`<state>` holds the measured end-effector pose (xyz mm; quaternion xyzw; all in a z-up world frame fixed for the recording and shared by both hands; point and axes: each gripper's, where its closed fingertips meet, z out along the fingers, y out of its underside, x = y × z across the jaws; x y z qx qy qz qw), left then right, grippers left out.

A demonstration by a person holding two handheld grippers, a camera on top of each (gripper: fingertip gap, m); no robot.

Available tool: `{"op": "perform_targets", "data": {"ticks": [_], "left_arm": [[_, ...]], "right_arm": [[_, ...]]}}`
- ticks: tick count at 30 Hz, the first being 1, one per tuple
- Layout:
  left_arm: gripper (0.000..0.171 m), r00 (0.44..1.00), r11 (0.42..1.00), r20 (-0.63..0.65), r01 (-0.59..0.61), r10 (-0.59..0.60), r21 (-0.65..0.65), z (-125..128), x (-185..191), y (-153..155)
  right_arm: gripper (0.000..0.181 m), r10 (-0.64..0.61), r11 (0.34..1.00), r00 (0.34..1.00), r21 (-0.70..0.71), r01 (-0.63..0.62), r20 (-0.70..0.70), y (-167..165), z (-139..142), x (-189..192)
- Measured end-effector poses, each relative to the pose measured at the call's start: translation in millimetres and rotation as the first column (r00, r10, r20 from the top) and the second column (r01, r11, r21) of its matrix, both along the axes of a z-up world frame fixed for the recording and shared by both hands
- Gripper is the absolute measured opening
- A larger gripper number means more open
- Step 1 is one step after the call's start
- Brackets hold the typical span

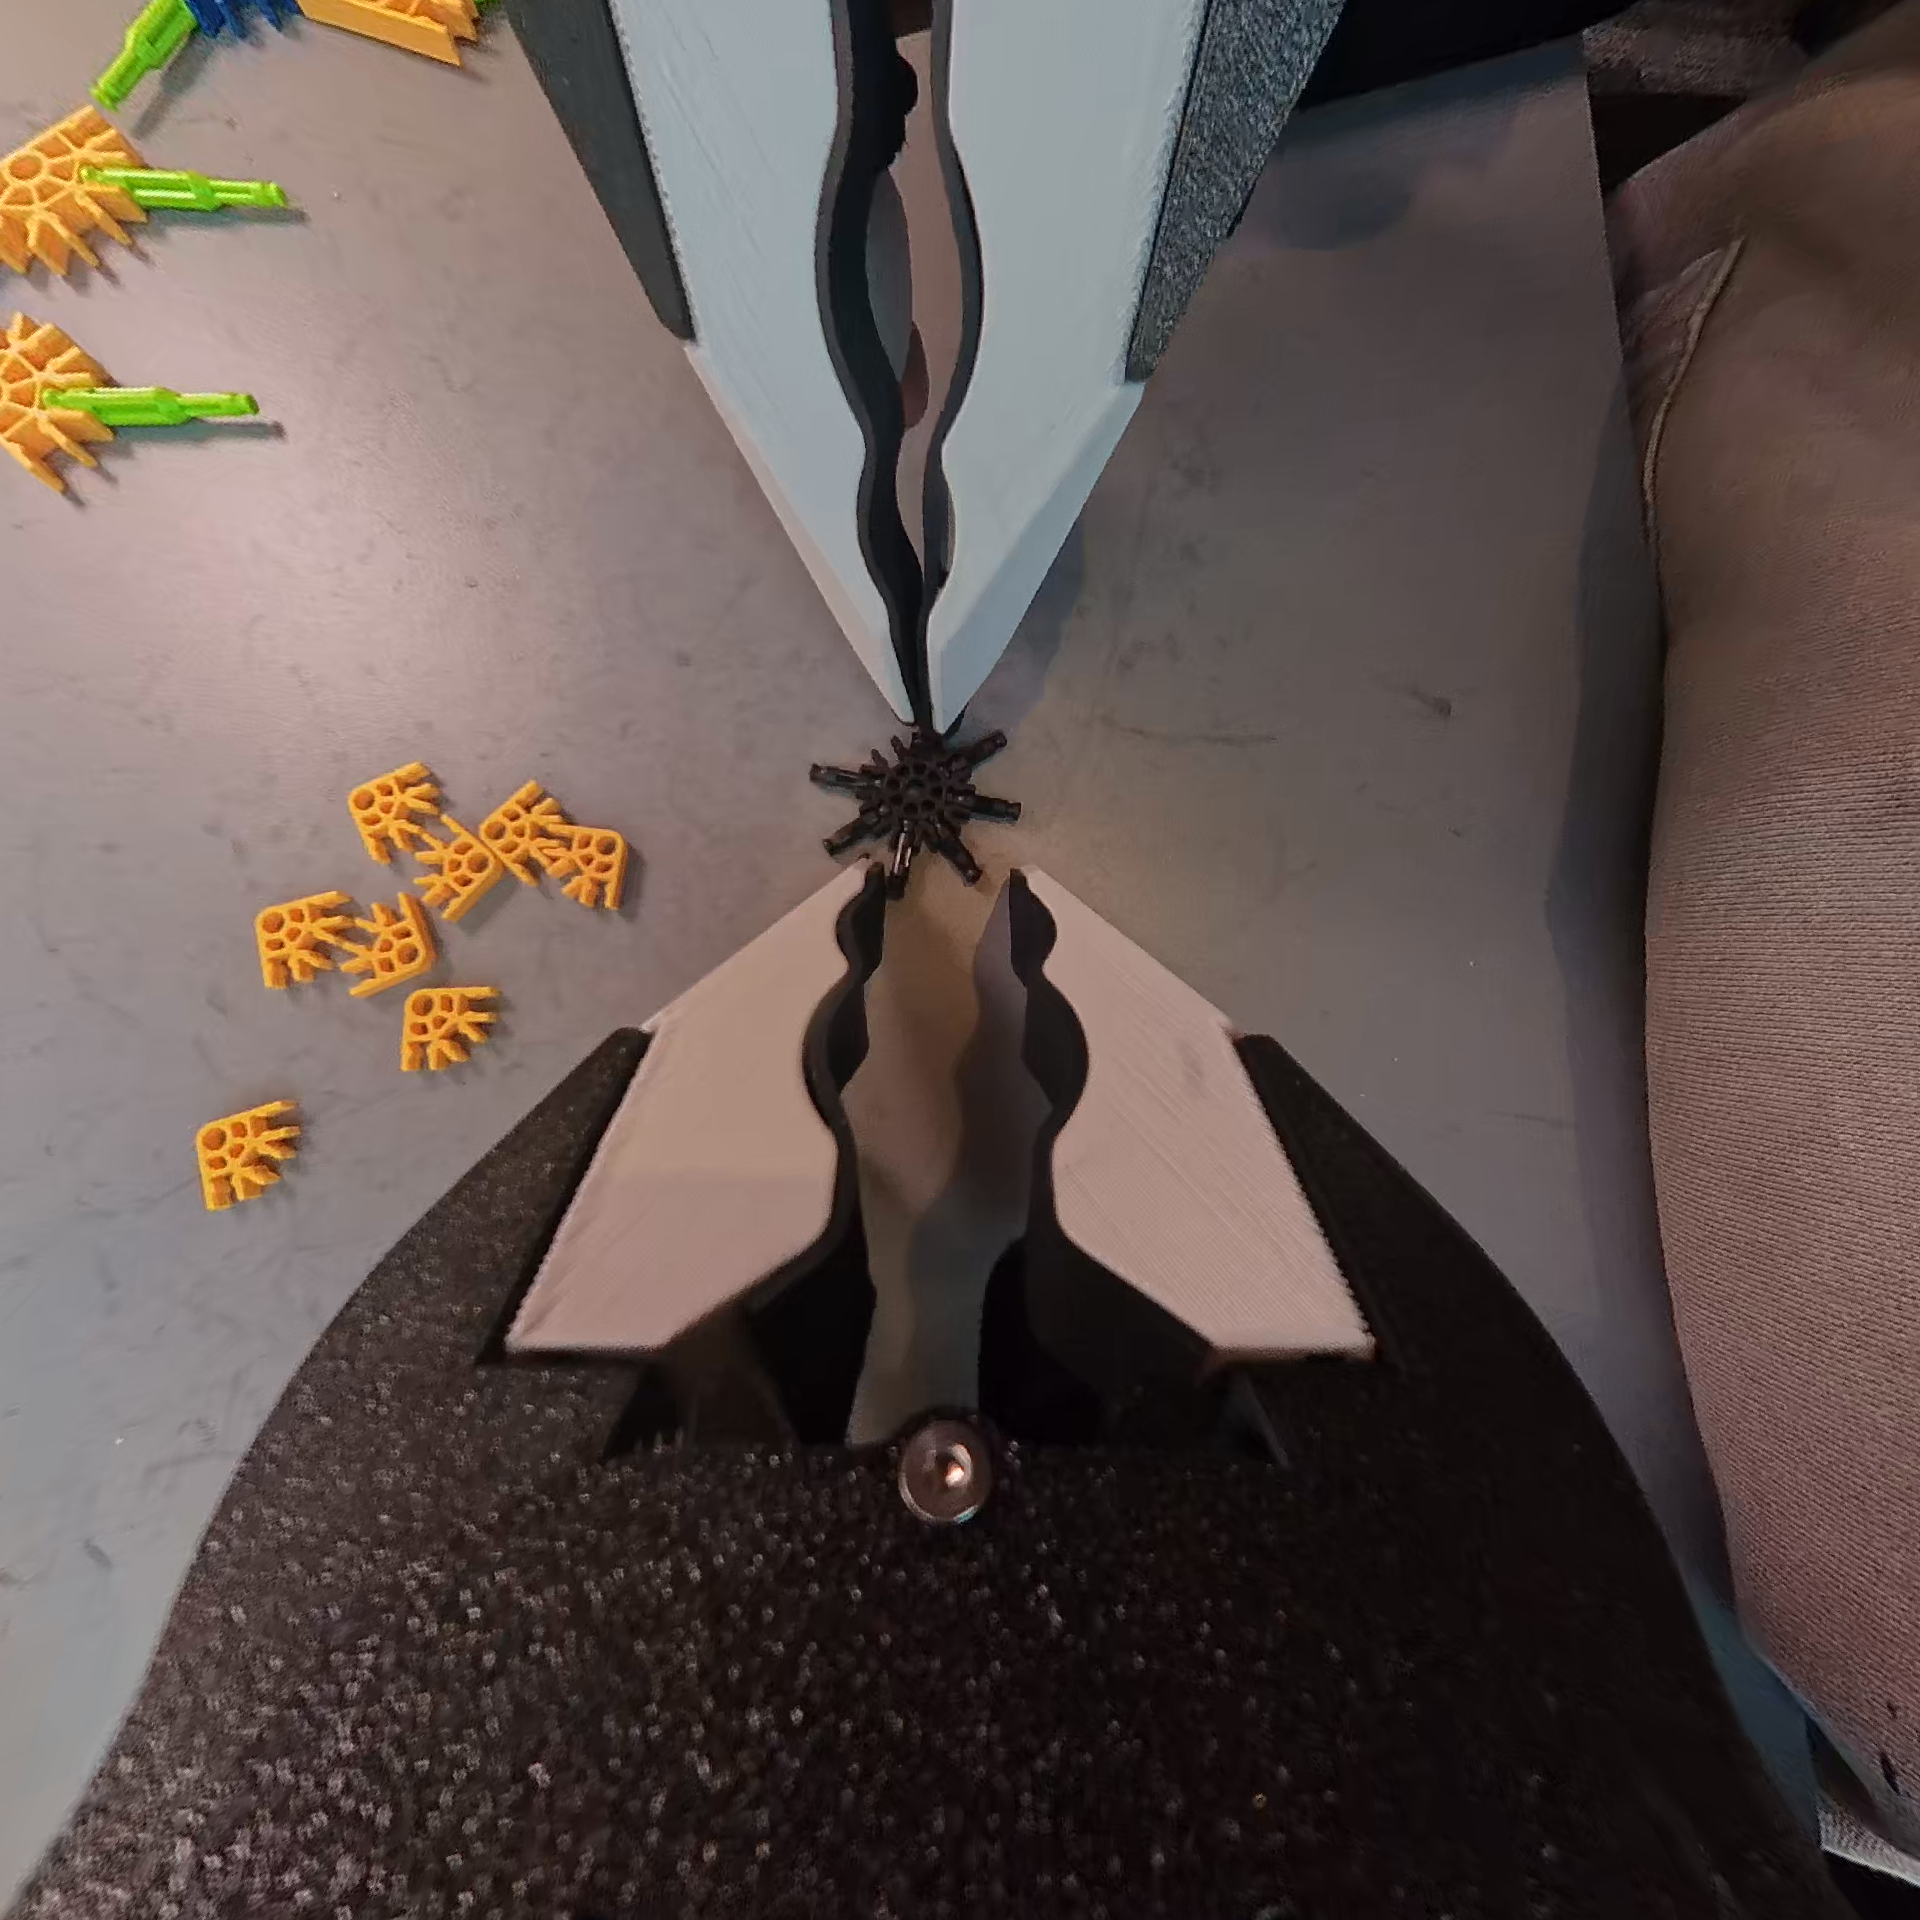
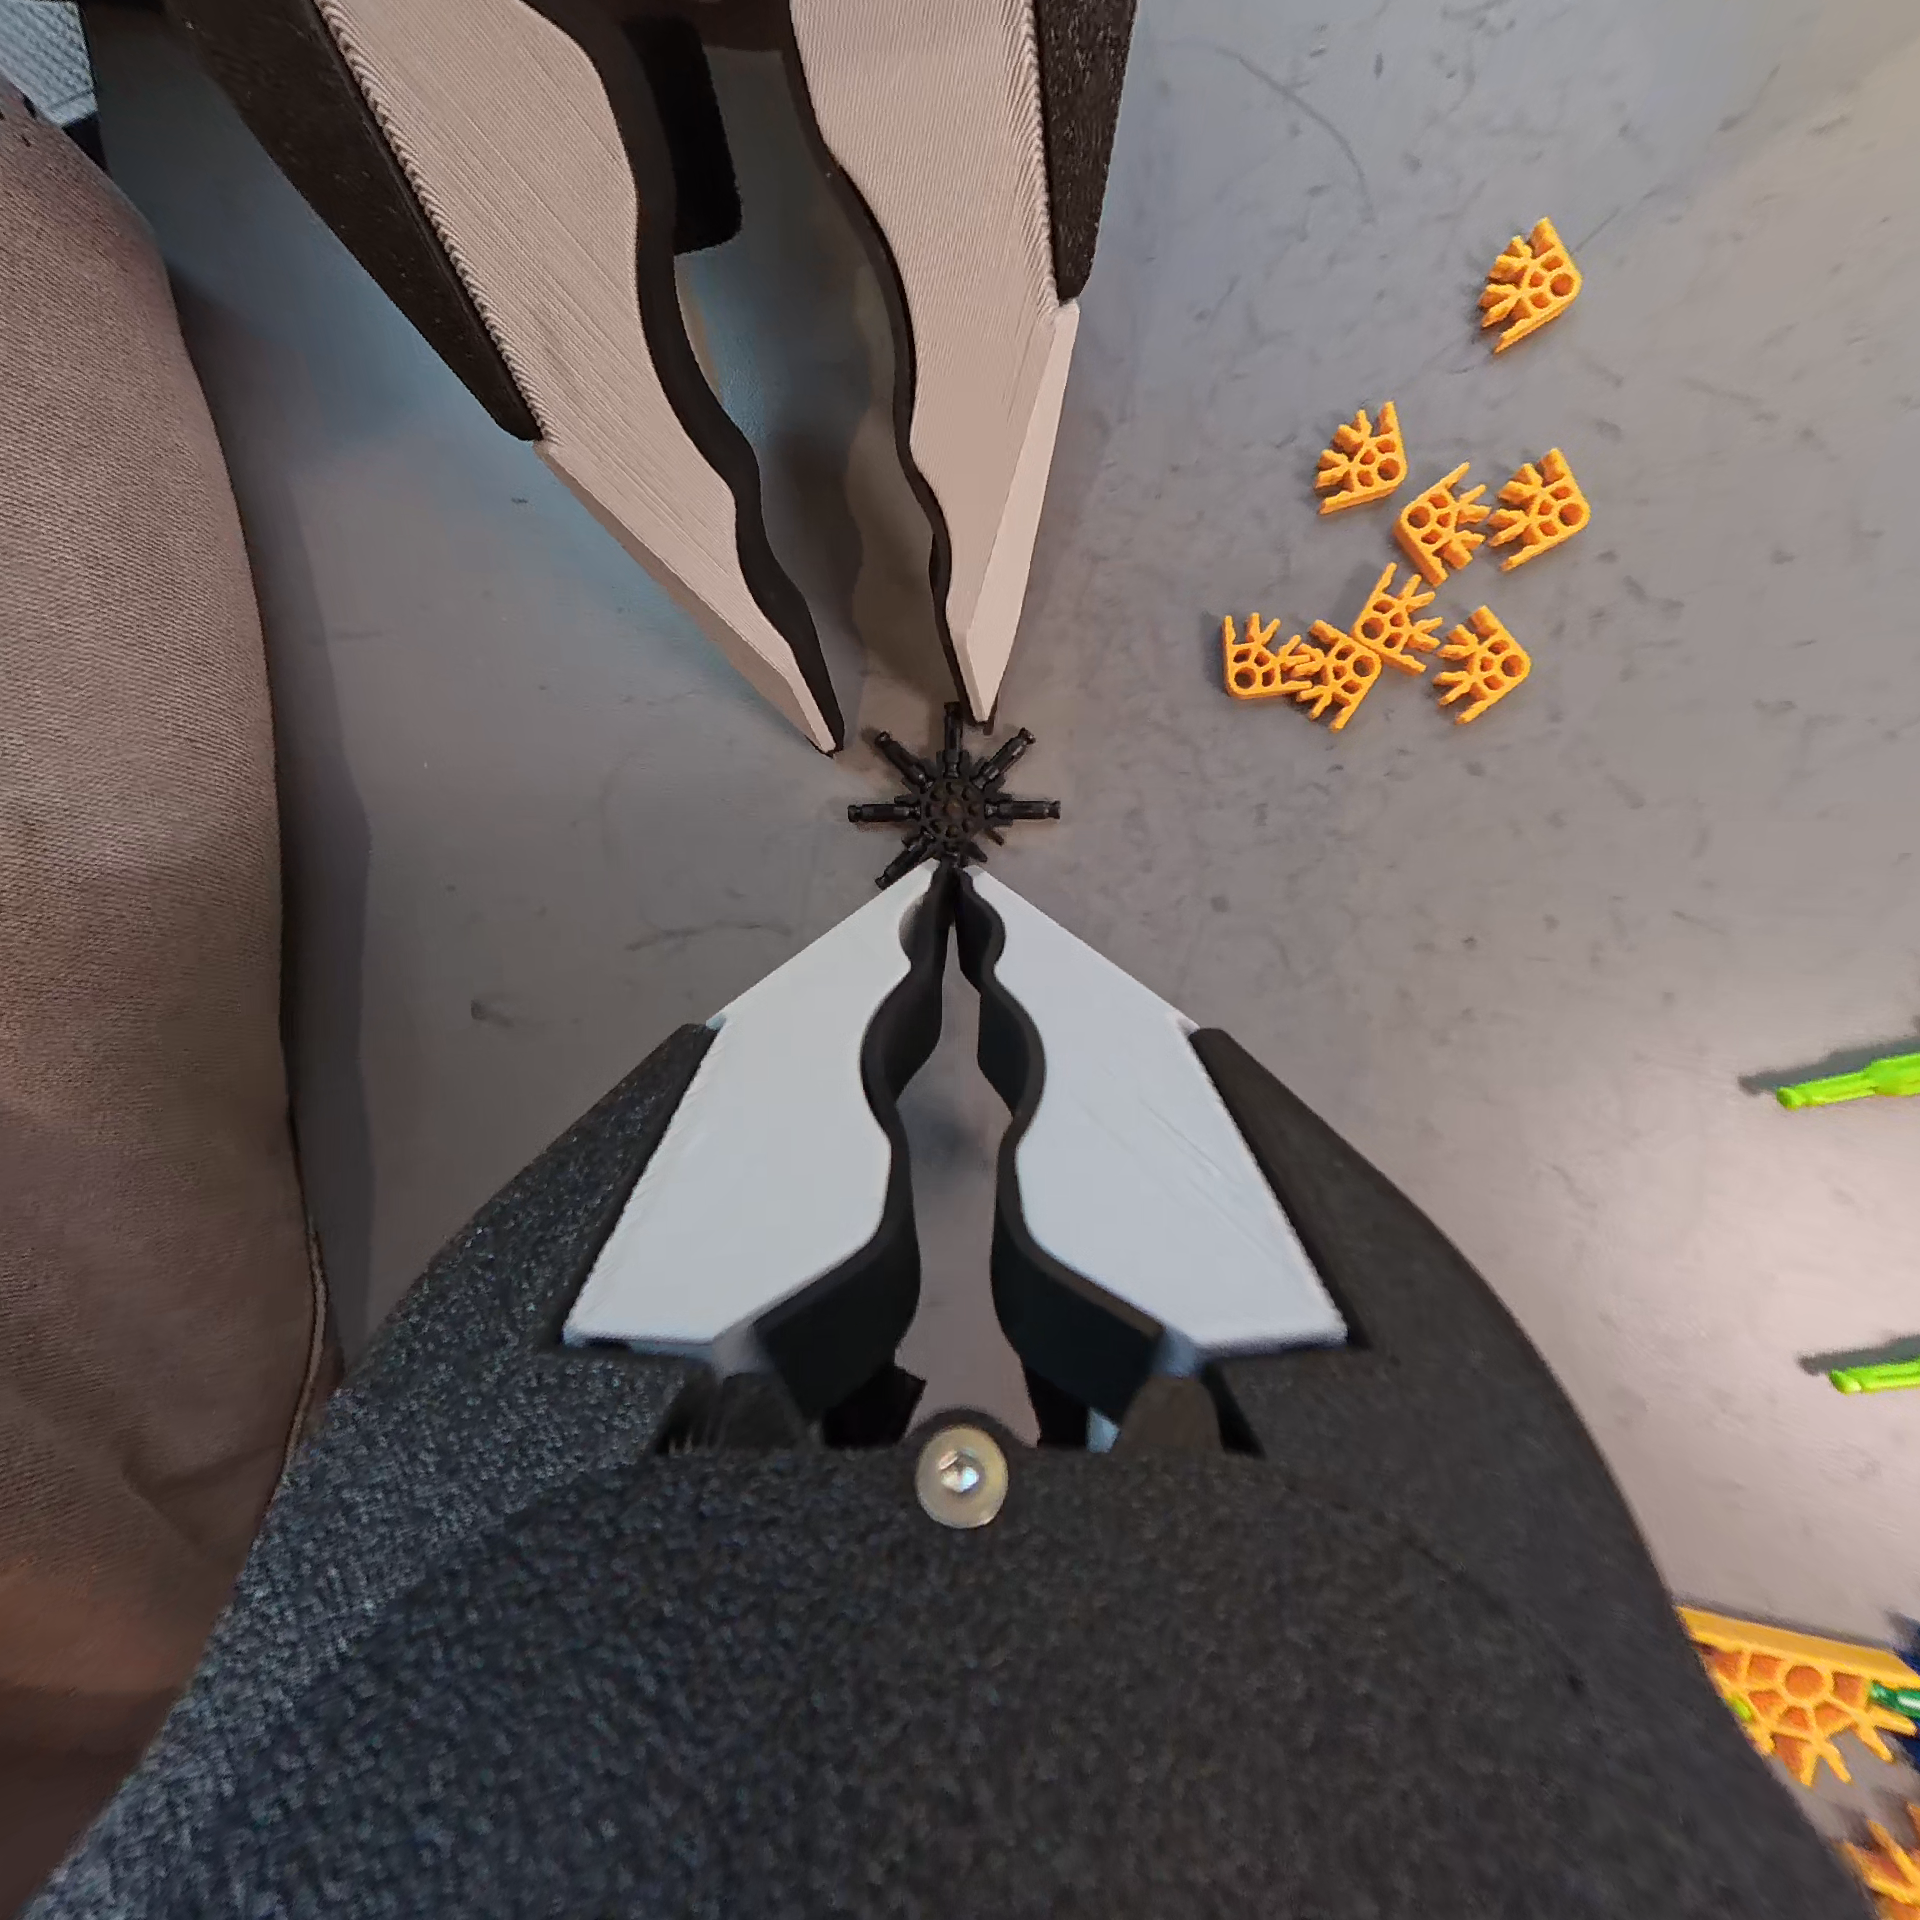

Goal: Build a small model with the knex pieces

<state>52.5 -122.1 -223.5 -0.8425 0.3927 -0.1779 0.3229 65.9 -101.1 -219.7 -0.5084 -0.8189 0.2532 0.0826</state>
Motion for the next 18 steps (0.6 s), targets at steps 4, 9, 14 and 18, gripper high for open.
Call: {"op": "perform_targets", "data": {"ticks": [4, 9, 14, 18], "left_arm": [[0.022, 1.000, 1.000, -0.002, 0.000, 0.000, 0.007, -0.1, -0.3, 1.0], [0.020, 1.000, 1.000, -0.002, 0.006, -0.006, 0.014, -0.3, 0.9, 1.3], [0.019, 1.000, 1.000, -0.001, 0.006, -0.006, 0.018, -0.3, 1.6, 1.7], [0.018, 1.000, 1.000, 0.005, 0.005, -0.005, 0.020, -0.3, 1.9, 2.4]], "right_arm": [[0.000, 0.012, 1.000, 1.000, 0.002, -0.012, 0.004, -0.4, 0.0, -1.6], [0.000, 0.034, 0.999, 0.999, 0.005, -0.034, 0.020, 0.0, -0.2, -3.0], [0.000, 0.057, 0.998, 0.997, -0.009, -0.056, 0.055, -1.2, -0.4, -3.8], [0.000, 0.061, 0.998, 0.991, -0.029, -0.058, 0.116, -1.5, -1.2, -3.5]]}}
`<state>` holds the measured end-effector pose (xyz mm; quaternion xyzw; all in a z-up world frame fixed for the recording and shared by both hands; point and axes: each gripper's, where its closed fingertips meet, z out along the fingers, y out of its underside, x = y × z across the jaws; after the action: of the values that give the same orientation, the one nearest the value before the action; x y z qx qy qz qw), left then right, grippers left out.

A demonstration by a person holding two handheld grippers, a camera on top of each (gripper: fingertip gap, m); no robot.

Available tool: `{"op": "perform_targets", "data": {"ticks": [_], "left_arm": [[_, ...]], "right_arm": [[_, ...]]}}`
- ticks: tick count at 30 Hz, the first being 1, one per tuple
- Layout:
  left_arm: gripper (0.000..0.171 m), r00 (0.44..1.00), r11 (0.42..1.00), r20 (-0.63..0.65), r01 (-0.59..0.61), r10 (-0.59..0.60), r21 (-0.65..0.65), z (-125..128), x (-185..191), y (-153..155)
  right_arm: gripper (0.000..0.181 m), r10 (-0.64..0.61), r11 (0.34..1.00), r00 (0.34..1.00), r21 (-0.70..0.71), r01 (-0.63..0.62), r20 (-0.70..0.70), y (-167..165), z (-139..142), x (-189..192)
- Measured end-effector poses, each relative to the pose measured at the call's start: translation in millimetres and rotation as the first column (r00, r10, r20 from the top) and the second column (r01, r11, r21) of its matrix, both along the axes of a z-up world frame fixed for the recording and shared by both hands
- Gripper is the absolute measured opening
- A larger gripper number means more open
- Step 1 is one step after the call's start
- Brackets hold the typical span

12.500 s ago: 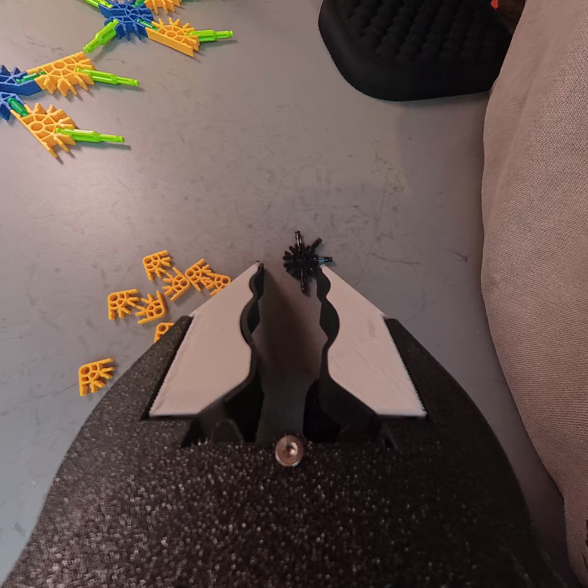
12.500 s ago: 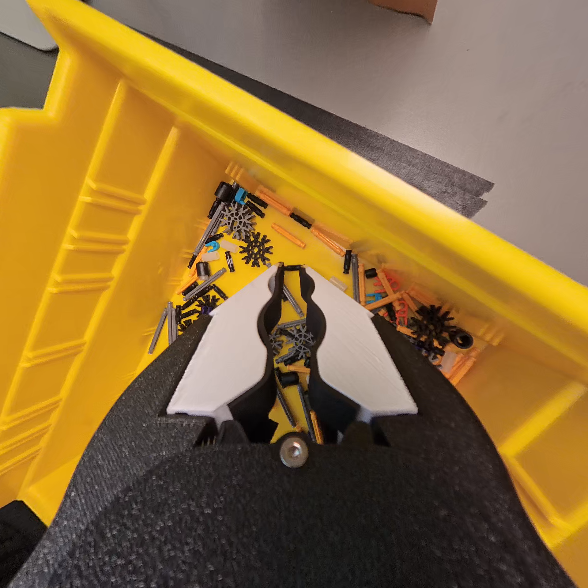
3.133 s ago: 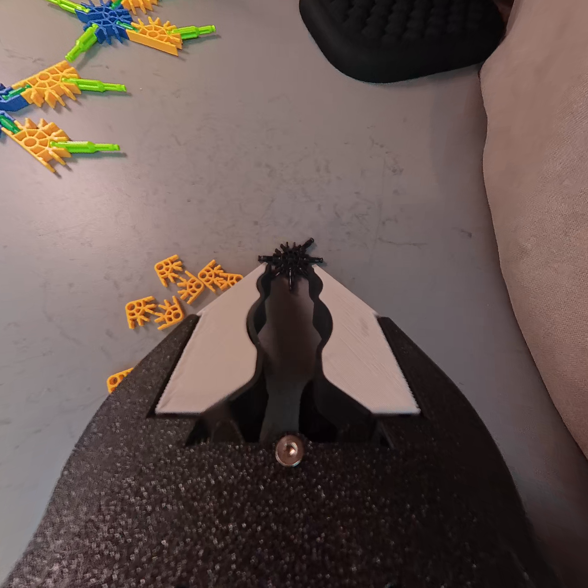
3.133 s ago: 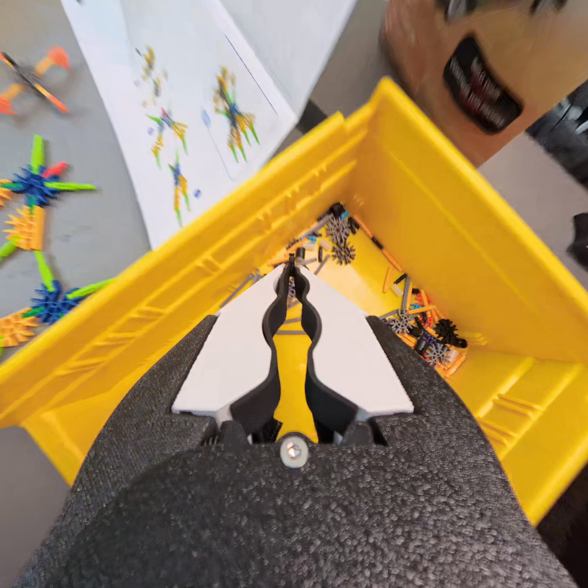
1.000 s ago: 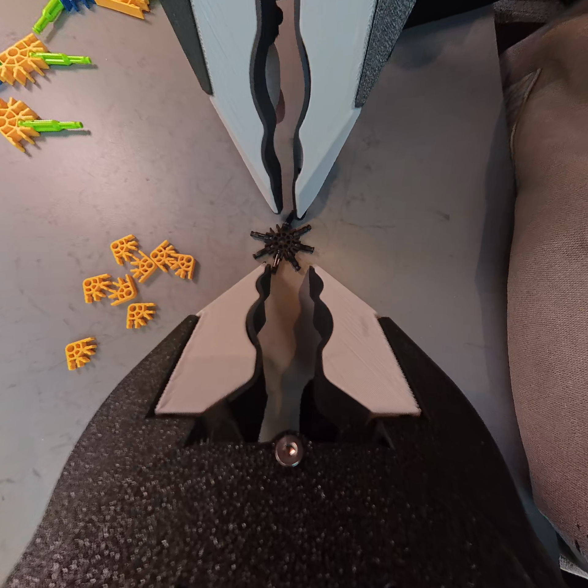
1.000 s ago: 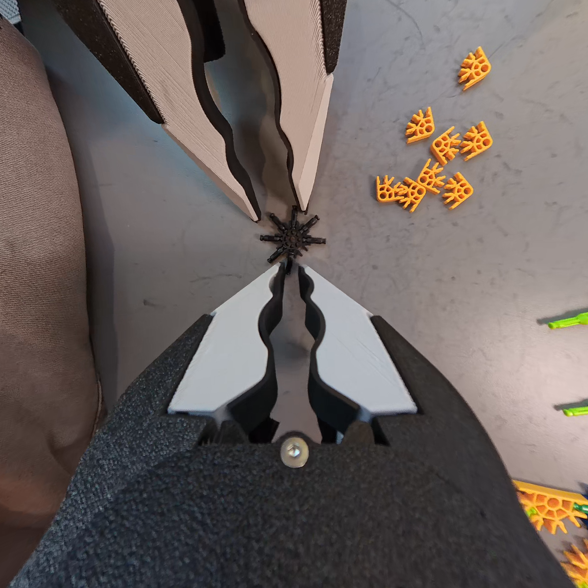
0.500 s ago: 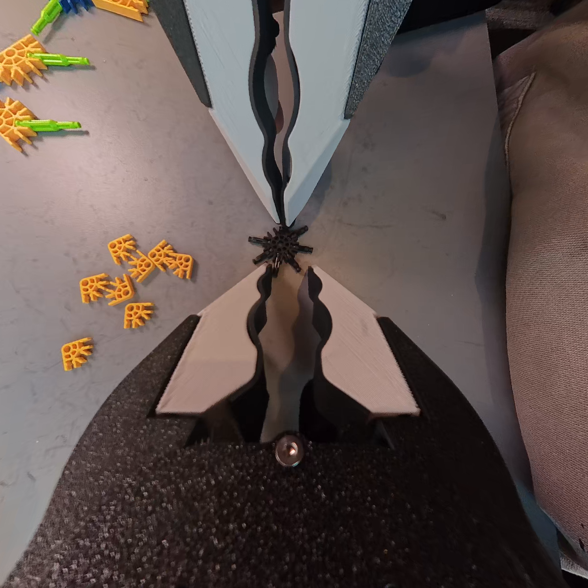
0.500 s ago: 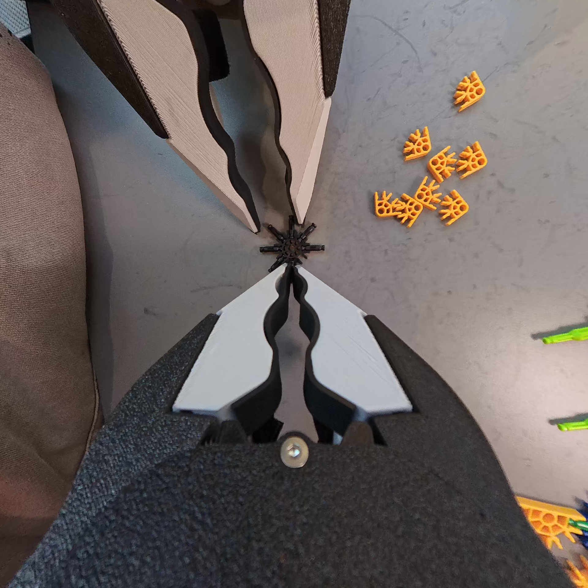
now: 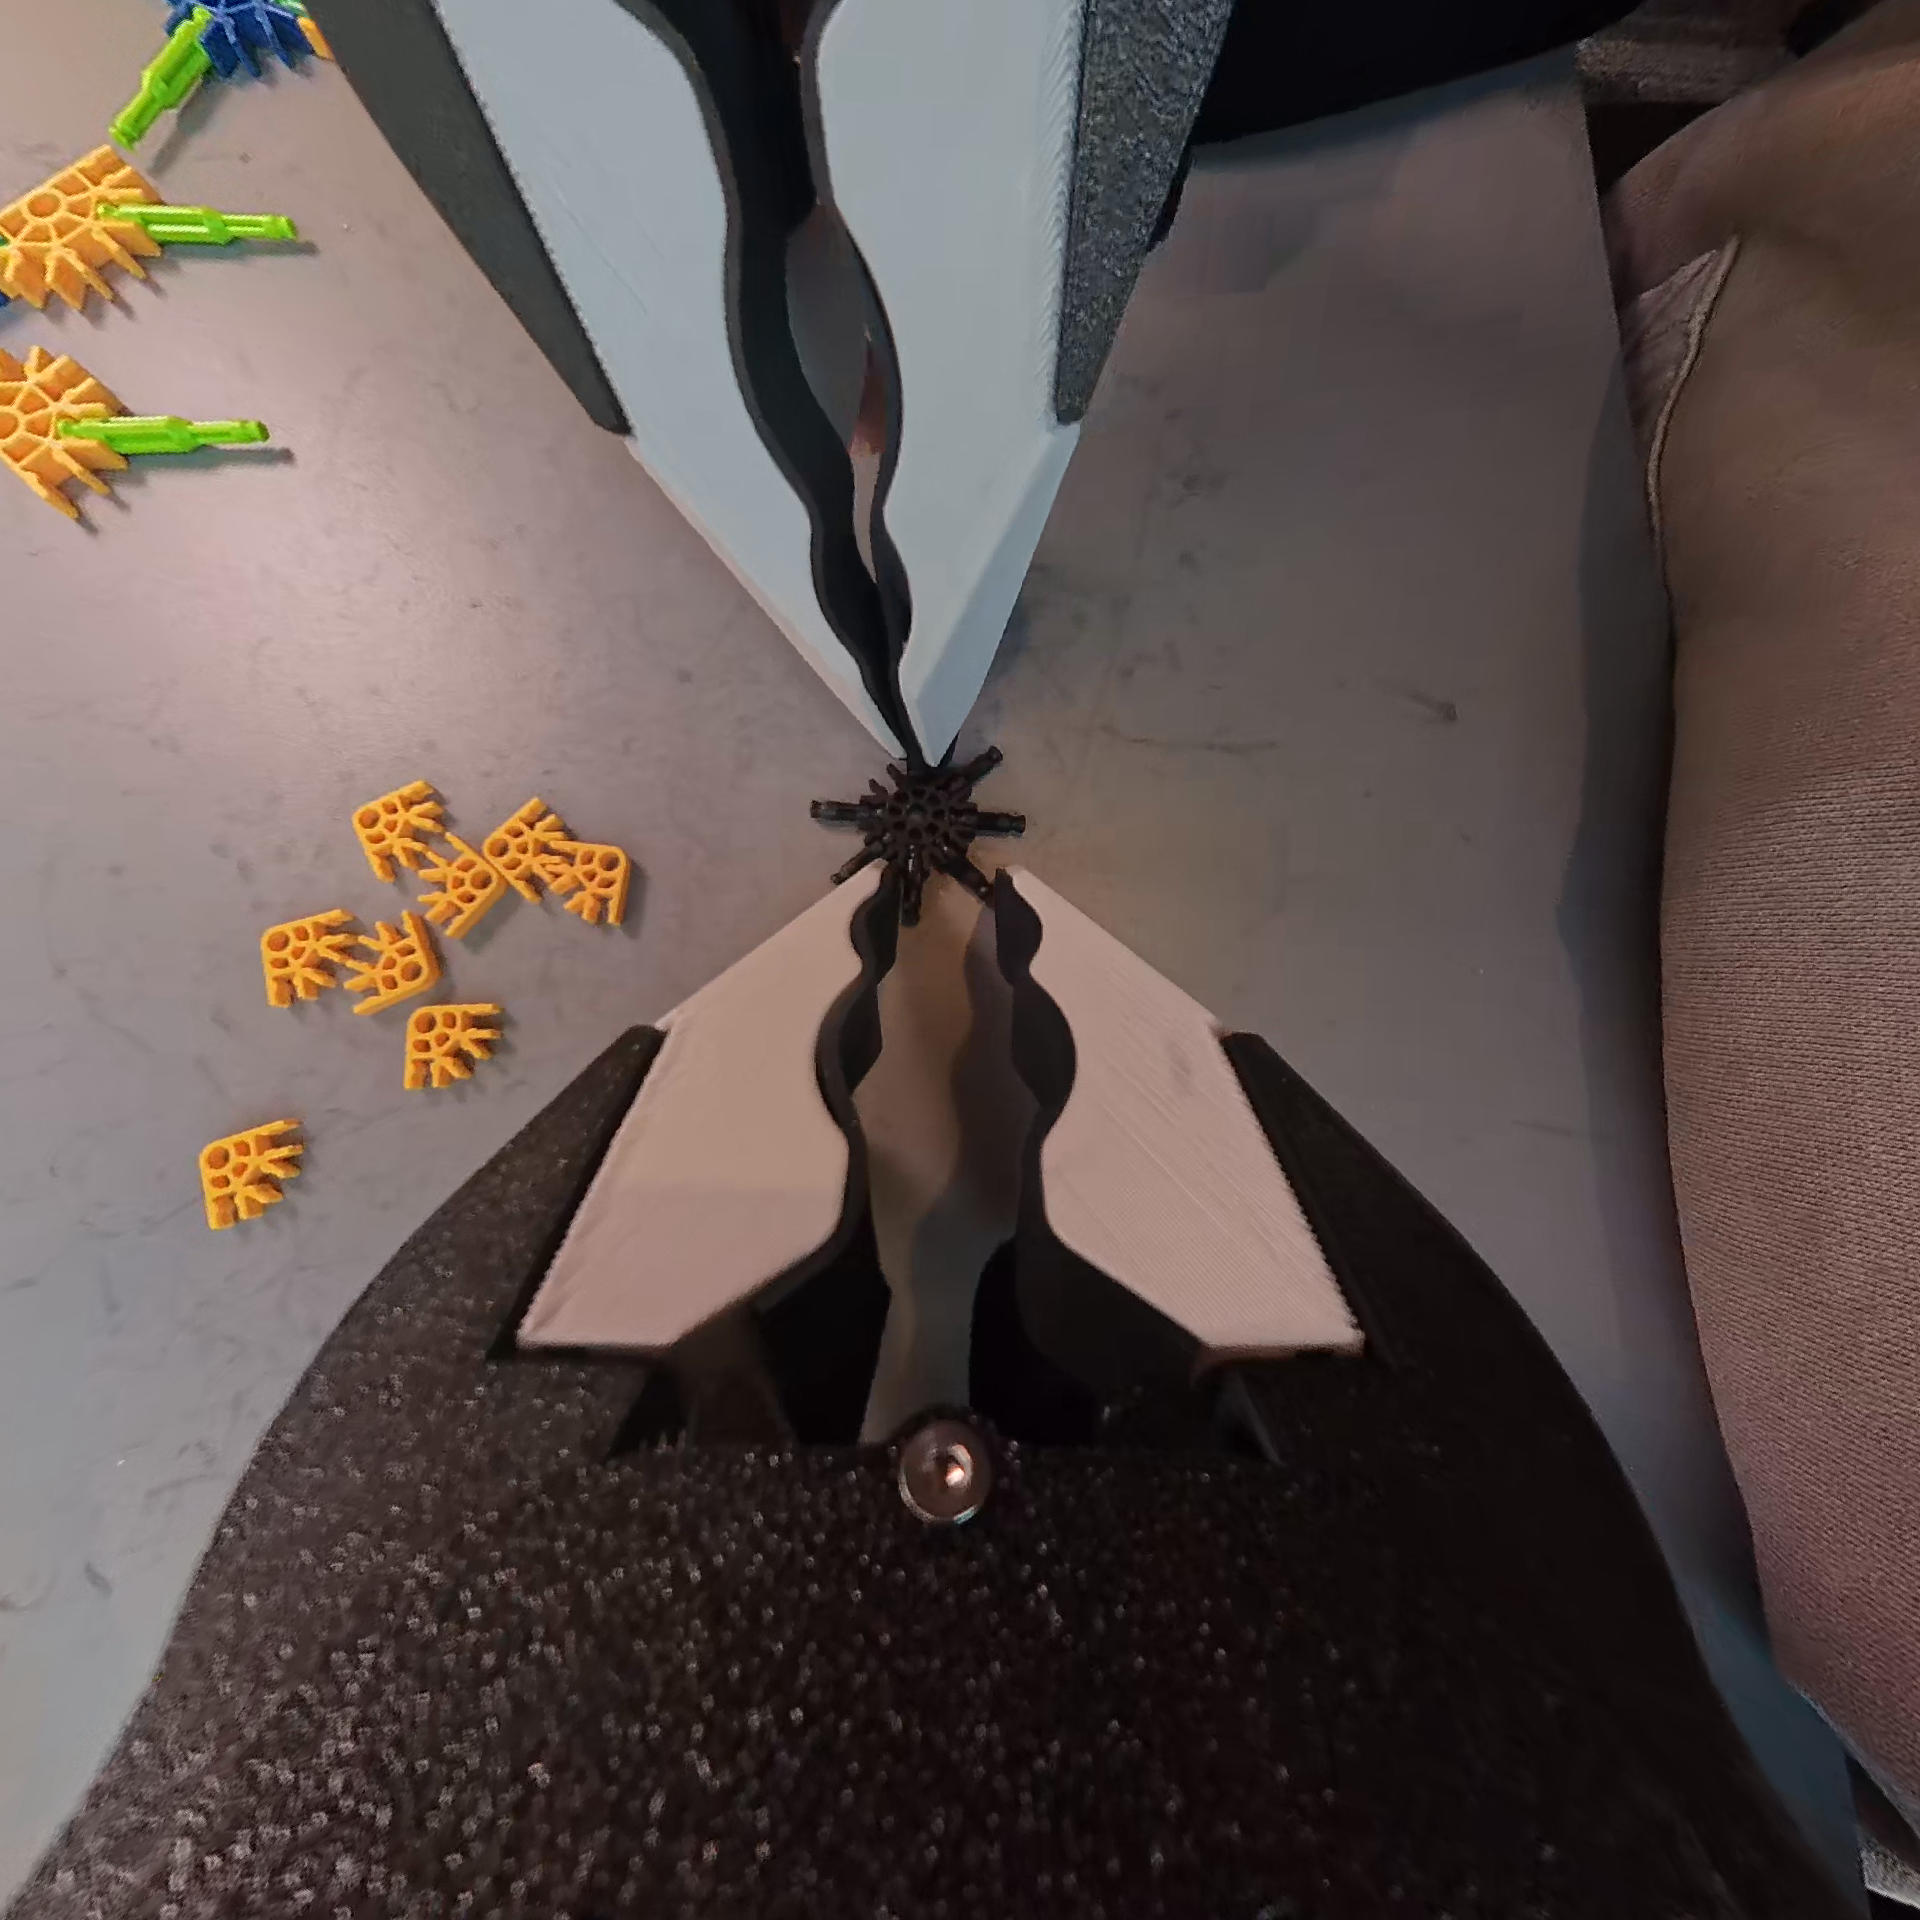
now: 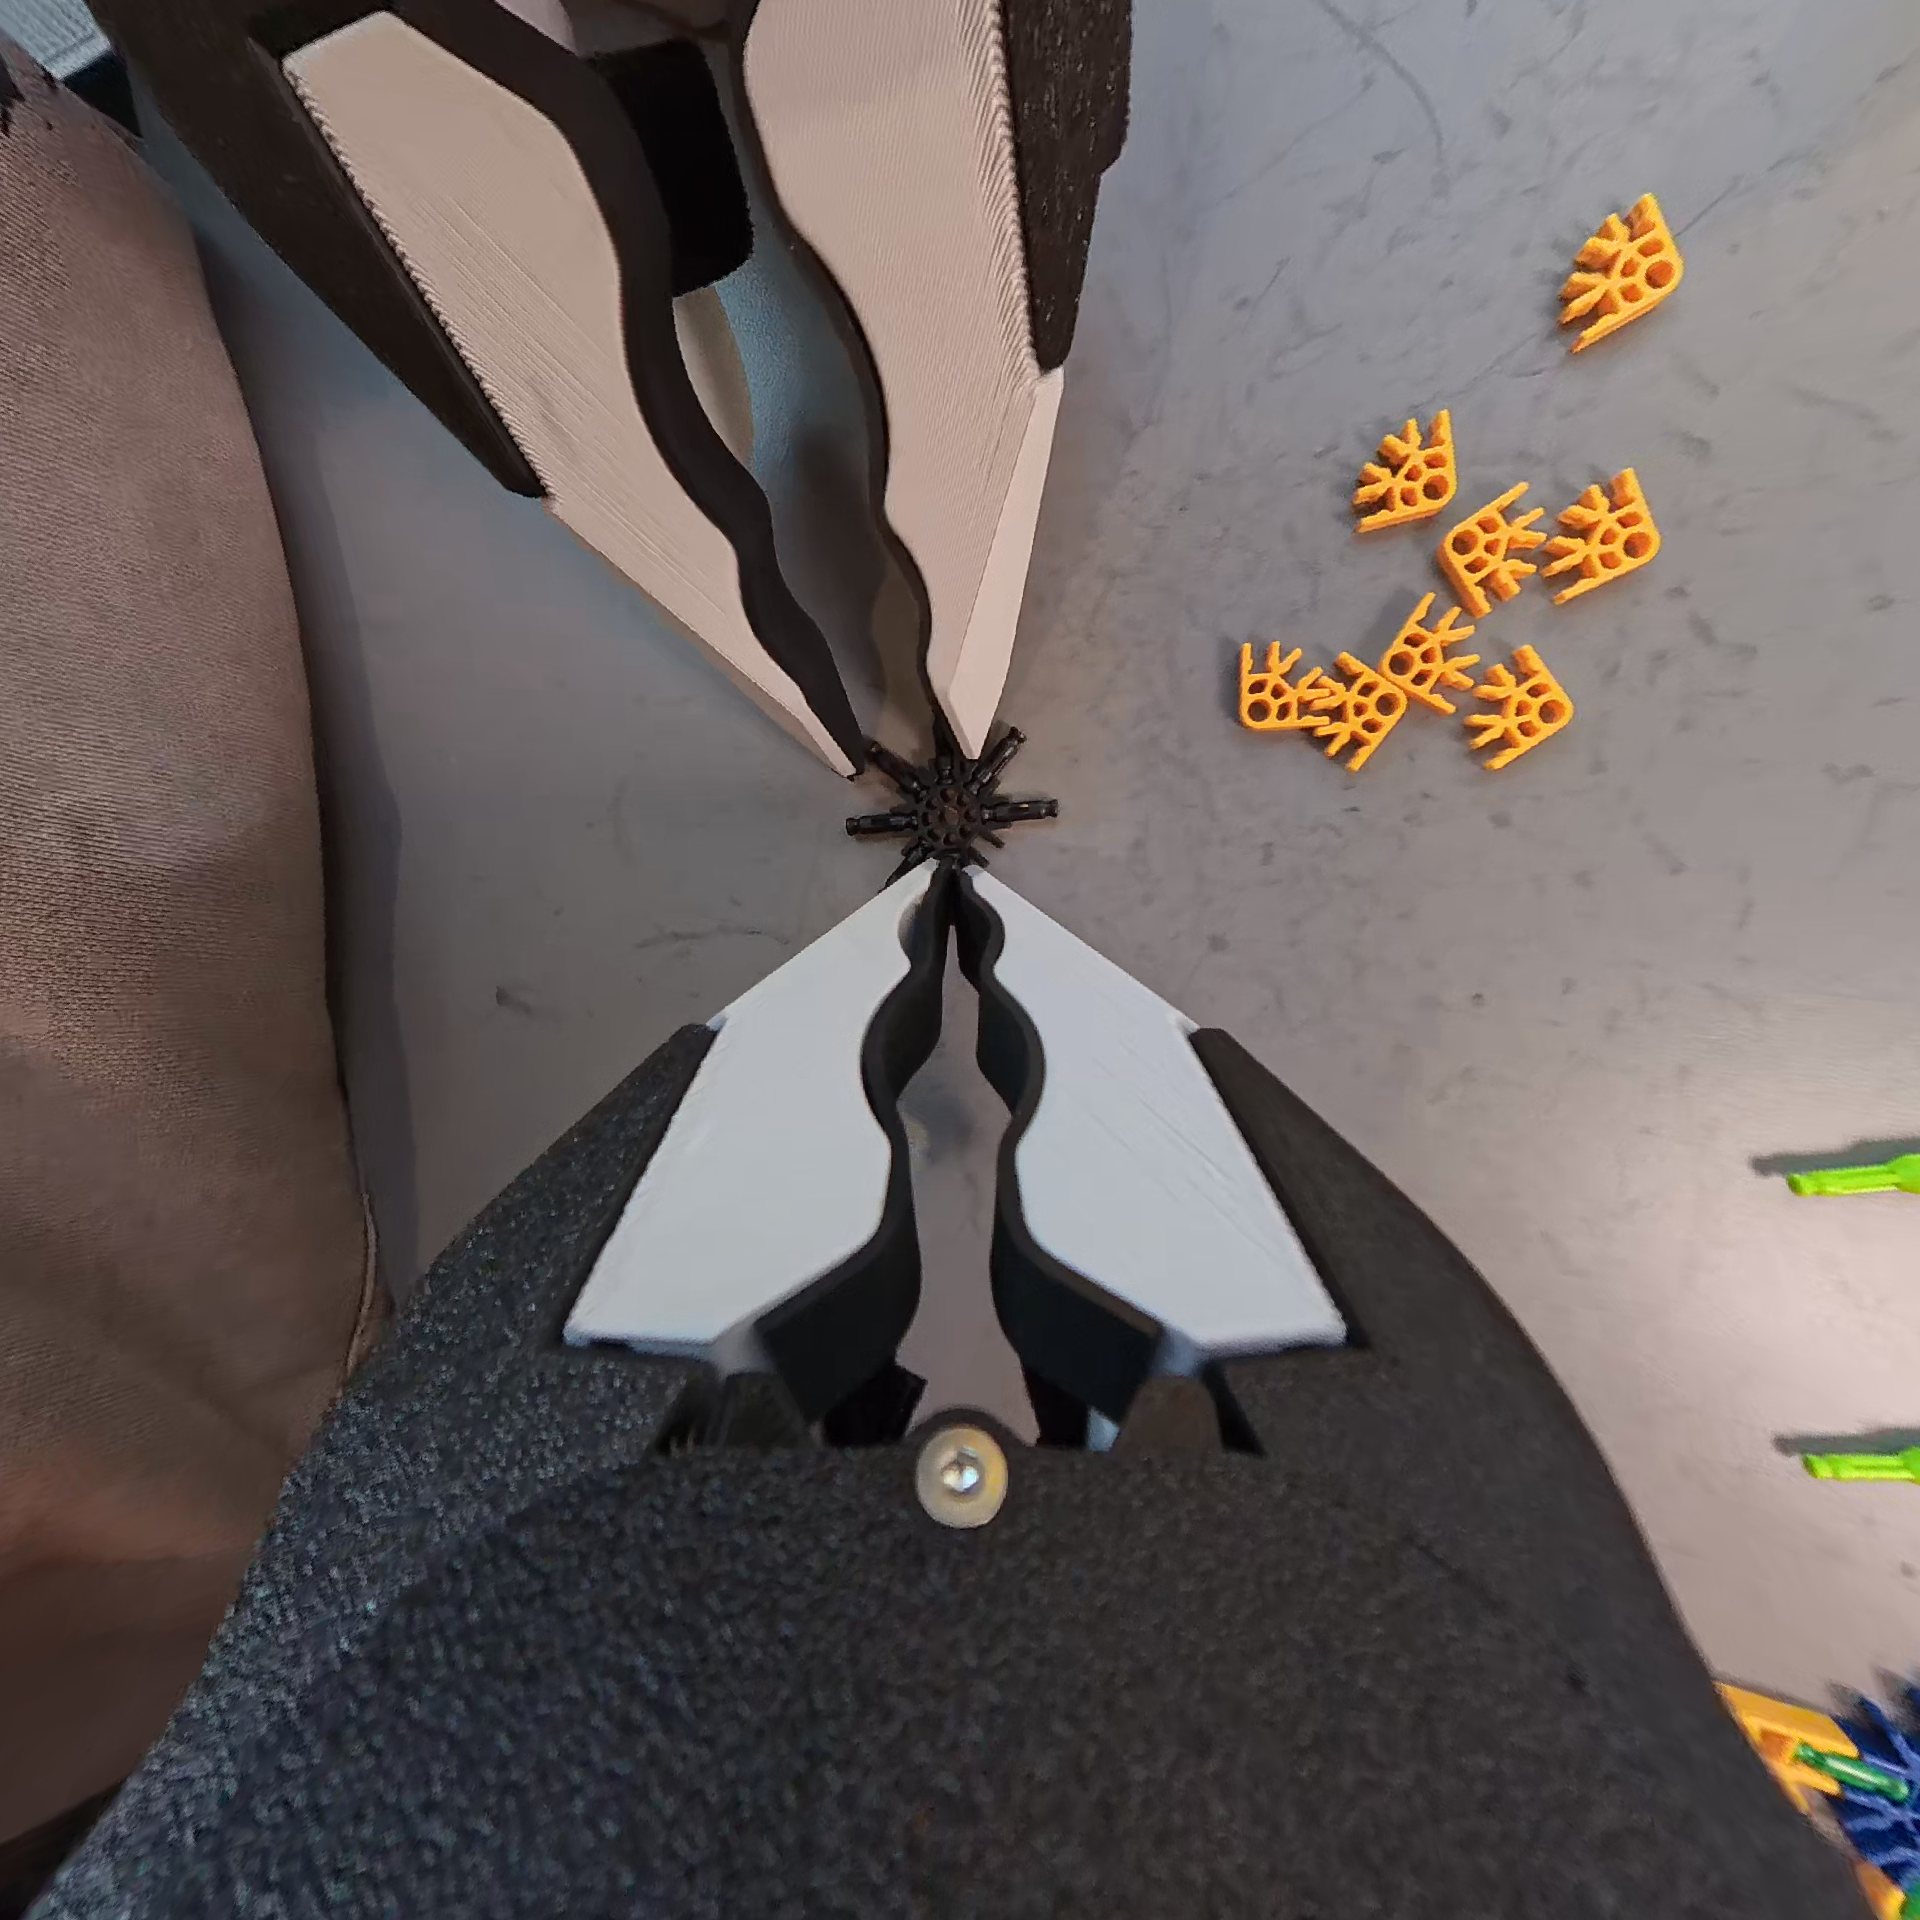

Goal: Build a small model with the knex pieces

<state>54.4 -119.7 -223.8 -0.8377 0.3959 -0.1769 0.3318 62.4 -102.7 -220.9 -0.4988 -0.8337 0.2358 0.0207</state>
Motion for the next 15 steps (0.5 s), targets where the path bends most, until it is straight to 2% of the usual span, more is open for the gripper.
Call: {"op": "perform_targets", "data": {"ticks": [8, 15], "left_arm": [[0.017, 1.000, 1.000, 0.011, -0.005, 0.005, -0.001, -0.2, 0.0, 0.7], [0.017, 1.000, 1.000, 0.012, -0.003, 0.003, 0.005, -0.1, 0.0, 0.8]], "right_arm": [[0.000, -0.044, 0.995, 0.974, -0.077, 0.062, 0.220, -0.8, -1.6, 1.0], [0.000, -0.052, 0.995, 0.935, -0.059, 0.077, 0.351, -0.6, -3.2, 1.0]]}}
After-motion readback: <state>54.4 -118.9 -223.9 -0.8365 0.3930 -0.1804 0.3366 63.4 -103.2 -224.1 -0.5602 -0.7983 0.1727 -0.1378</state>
